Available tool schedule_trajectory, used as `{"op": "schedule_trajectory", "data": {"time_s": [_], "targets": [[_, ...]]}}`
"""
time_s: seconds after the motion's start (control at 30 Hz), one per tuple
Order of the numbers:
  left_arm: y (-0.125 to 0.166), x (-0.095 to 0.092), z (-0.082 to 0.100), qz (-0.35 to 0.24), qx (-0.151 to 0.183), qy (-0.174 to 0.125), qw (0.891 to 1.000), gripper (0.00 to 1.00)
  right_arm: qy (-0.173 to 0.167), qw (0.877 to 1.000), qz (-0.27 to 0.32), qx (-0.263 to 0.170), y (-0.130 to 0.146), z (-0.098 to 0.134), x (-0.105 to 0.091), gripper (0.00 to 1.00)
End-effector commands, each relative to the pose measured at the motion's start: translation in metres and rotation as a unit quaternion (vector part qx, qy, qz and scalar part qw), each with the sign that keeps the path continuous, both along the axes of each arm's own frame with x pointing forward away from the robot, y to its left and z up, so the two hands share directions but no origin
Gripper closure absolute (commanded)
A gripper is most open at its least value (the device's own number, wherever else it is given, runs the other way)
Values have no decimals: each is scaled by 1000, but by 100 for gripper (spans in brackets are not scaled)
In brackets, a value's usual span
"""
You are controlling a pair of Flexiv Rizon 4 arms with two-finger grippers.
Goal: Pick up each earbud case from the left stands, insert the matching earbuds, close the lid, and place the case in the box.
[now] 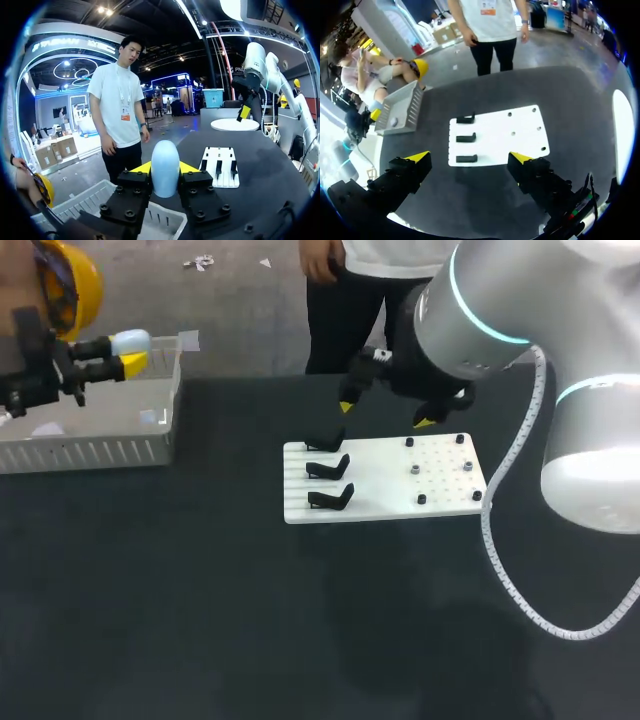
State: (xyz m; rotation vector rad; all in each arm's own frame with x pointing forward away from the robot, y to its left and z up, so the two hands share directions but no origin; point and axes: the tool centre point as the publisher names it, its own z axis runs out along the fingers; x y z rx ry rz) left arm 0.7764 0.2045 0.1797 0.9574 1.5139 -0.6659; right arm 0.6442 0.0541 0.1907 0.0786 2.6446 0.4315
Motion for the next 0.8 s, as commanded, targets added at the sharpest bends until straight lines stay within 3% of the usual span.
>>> {"op": "schedule_trajectory", "data": {"time_s": [0.03, 0.5, 0.77, 0.8], "targets": [[12, 17, -18, 0, -4, 7, 1000, 100, 1, 1000, -5, -1, 9, -4, 1, 0], [45, 54, -70, 22, 12, 63, 998, 100, 14, 1000, -19, -3, 22, -16, 0, 0], [56, 66, -97, 45, 4, 96, 994, 100, 19, 1000, -22, -3, 25, -17, 0, 0], [57, 66, -99, 46, 0, 98, 994, 88, 18, 1000, -22, -3, 25, -17, 0, 0]]}}
